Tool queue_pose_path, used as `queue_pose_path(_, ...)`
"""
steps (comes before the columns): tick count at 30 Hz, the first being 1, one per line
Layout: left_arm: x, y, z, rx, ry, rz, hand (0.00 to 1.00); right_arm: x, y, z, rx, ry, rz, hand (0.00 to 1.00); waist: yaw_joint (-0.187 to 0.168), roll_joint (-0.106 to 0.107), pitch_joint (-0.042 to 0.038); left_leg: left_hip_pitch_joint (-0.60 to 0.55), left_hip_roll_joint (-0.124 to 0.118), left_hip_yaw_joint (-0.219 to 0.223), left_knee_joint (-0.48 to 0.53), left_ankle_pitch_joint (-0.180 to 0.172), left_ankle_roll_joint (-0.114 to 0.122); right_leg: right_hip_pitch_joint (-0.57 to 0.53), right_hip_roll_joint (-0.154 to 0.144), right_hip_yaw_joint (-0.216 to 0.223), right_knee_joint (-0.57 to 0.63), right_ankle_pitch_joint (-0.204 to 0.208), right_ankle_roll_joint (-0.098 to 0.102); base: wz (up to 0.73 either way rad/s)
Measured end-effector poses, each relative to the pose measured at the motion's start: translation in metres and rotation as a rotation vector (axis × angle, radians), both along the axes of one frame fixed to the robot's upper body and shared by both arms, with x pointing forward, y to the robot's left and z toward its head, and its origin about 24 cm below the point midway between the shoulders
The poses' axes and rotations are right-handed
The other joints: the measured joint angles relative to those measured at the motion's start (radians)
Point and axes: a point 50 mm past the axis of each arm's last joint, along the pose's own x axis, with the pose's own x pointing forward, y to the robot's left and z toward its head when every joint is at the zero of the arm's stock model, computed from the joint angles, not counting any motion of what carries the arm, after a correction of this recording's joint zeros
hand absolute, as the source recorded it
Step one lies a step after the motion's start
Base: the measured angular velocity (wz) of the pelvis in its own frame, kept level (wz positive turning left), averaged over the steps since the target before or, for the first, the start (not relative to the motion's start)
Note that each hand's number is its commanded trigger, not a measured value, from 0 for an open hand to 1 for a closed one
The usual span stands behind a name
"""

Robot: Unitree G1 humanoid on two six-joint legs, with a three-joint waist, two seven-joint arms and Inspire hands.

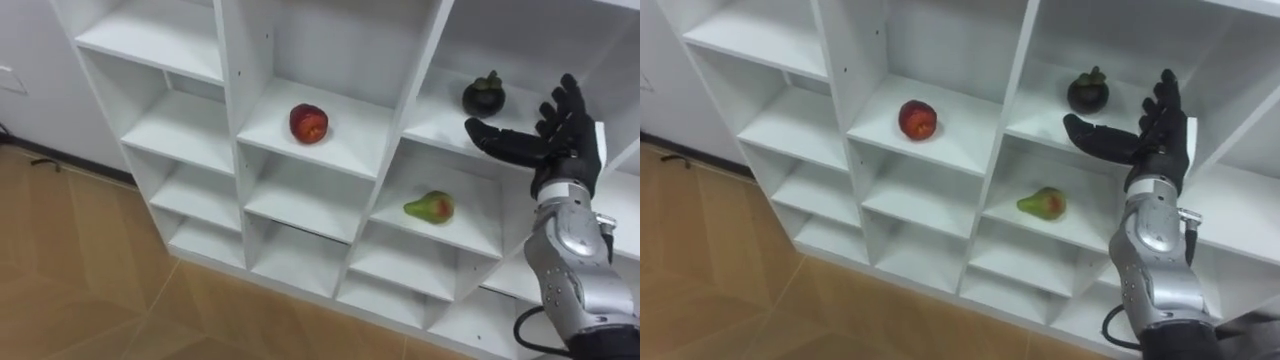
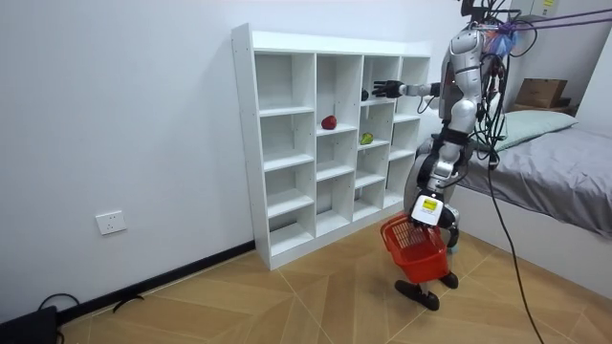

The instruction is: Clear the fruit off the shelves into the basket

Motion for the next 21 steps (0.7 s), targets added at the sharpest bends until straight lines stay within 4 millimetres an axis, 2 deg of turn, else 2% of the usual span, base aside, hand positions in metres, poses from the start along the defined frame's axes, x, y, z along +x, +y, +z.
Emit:
queue_pose_path(12,0.007,0.001,0.000,0.000,-0.015,-0.013,1.00,0.000,0.001,-0.001,-0.020,0.010,-0.018,0.00,0.007,0.002,0.0002,-0.012,0.000,-0.002,0.000,0.002,0.000,-0.012,0.000,-0.003,0.000,0.000,0.000,0.00)
queue_pose_path(17,0.012,0.001,0.001,0.004,-0.013,-0.058,1.00,-0.001,0.001,-0.006,-0.029,0.036,-0.016,0.00,0.035,0.000,-0.0006,-0.010,0.001,-0.003,0.008,0.002,0.000,-0.013,-0.001,-0.005,0.000,0.000,0.000,0.01)
queue_pose_path(21,0.011,0.001,0.001,-0.006,-0.002,-0.074,1.00,0.004,-0.002,-0.006,-0.039,0.049,-0.021,0.00,0.041,0.000,-0.0003,-0.016,0.001,-0.005,0.014,0.002,0.000,-0.012,-0.001,-0.009,0.001,0.000,0.000,0.01)
